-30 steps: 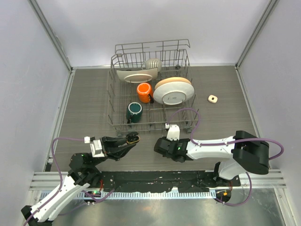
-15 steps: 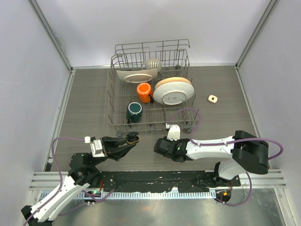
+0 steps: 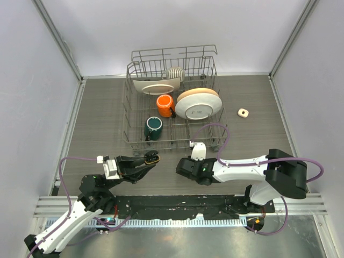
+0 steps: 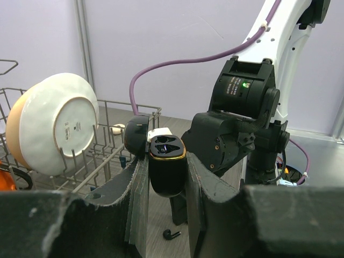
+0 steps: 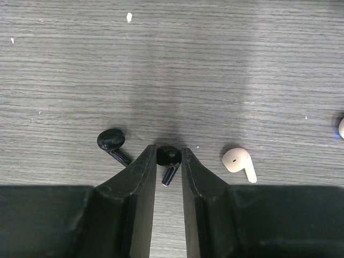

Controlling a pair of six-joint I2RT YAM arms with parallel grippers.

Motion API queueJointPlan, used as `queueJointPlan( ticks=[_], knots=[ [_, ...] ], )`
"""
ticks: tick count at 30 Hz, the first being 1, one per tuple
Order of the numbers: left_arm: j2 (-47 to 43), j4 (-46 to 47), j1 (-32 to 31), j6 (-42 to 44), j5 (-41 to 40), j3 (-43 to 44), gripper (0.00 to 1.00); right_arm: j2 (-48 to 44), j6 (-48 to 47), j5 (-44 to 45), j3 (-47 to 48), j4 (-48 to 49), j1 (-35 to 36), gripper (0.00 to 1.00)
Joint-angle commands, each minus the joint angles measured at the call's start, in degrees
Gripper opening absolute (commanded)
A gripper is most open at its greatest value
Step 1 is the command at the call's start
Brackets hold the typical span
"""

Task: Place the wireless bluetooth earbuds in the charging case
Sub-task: Pick up the earbud from the center of the board.

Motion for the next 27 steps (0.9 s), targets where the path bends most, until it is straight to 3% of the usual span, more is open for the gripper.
queueJointPlan(
  ticks=[1,4,15,27],
  knots=[
    [-2.95,0.96,-0.22,0.02,-0.6,-4.46,0.0,-2.61,-2.05,3.7,1.58,0.5,0.32,0.07],
    [-2.95,1.13,-0.14,-0.07,-1.38,-4.37,0.0,-5.78,-6.52,5.27,1.59,2.08,0.49,0.01],
    [-2.43,5.71,-0.14,-4.02,-7.8,-5.43,0.0,-24.84,-23.76,12.66,1.59,11.48,2.25,0.01],
    [-2.25,5.7,-0.22,-6.48,-11.14,-5.34,0.0,-29.17,-39.93,11.7,2.73,26.68,3.57,0.01]
  ],
)
